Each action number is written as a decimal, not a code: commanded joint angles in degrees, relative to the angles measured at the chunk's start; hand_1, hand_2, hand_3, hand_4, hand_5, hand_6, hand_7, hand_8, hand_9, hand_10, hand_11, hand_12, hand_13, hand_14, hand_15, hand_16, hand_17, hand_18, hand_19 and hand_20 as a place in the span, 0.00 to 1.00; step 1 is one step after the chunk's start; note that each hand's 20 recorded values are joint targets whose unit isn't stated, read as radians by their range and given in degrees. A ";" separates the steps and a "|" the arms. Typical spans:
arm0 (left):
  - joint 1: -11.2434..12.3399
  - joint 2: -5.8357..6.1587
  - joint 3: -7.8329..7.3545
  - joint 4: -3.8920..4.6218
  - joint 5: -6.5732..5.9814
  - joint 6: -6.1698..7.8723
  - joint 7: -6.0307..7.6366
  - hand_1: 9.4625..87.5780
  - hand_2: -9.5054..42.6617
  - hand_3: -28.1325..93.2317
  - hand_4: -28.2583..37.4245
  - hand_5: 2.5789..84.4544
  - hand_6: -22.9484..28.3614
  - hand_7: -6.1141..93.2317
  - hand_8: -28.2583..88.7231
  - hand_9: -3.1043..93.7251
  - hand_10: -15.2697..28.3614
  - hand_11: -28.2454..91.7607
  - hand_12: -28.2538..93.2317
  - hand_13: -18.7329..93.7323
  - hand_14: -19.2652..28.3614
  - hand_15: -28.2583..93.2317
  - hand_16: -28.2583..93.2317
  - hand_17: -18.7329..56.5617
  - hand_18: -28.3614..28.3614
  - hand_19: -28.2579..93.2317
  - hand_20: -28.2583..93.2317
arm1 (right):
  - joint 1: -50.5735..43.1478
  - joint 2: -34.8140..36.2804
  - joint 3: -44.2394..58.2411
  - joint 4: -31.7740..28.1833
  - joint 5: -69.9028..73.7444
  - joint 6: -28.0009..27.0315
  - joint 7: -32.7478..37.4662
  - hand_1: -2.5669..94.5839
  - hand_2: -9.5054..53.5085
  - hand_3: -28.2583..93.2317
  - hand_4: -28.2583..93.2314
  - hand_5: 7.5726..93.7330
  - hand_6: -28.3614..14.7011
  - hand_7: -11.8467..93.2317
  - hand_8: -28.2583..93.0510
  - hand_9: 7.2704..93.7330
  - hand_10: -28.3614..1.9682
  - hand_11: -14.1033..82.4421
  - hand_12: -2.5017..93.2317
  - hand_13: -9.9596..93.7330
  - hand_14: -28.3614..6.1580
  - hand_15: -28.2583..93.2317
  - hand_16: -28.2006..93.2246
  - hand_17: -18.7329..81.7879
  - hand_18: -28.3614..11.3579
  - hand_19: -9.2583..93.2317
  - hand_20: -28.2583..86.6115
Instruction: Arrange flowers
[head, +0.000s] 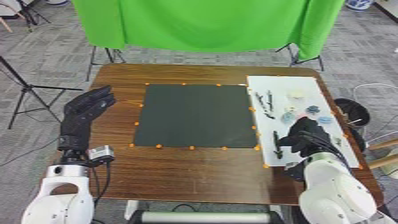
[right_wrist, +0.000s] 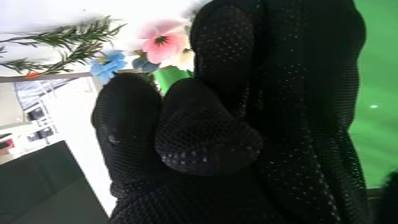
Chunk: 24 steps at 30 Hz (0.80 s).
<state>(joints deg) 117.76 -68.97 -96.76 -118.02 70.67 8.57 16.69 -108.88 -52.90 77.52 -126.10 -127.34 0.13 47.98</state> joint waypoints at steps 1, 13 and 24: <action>0.51 -0.37 -0.67 -0.11 -0.43 -0.39 -0.37 0.32 0.02 0.77 0.17 0.58 0.51 0.23 0.17 0.54 0.65 0.41 0.32 0.51 0.77 0.47 0.22 0.35 0.76 0.43 0.45 | -0.43 -0.29 0.28 -0.25 0.48 -0.85 0.11 0.95 0.00 0.00 0.78 0.78 0.58 0.47 0.43 0.96 0.57 0.53 0.45 1.00 0.89 0.78 0.44 0.94 0.57 1.00 0.62; 0.60 -0.53 -0.81 -0.17 -0.36 -0.78 -0.37 0.32 0.01 0.77 0.18 0.58 0.51 0.23 0.17 0.53 0.65 0.41 0.32 0.51 0.77 0.47 0.23 0.35 0.76 0.43 0.45 | -1.05 -0.75 1.59 -1.56 1.44 -7.67 0.11 0.38 0.00 0.71 0.22 0.78 0.50 0.35 0.19 0.93 0.44 0.46 0.28 1.00 0.78 0.70 0.47 0.92 0.60 0.97 0.62; 0.38 -0.76 -0.35 0.11 -0.17 -1.15 -0.49 0.32 0.01 0.77 0.18 0.58 0.51 0.23 0.17 0.53 0.66 0.41 0.32 0.51 0.77 0.47 0.23 0.35 0.76 0.43 0.45 | -0.90 -1.45 -0.54 0.54 -1.42 -10.29 2.12 0.37 0.00 0.70 0.21 0.78 0.47 0.30 0.20 0.94 0.39 0.40 0.26 1.00 0.76 0.69 0.47 0.92 0.60 0.96 0.62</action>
<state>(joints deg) 117.78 -69.28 -97.43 -118.02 70.63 8.08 16.60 -109.17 -53.87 77.66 -126.60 -126.42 -8.67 48.37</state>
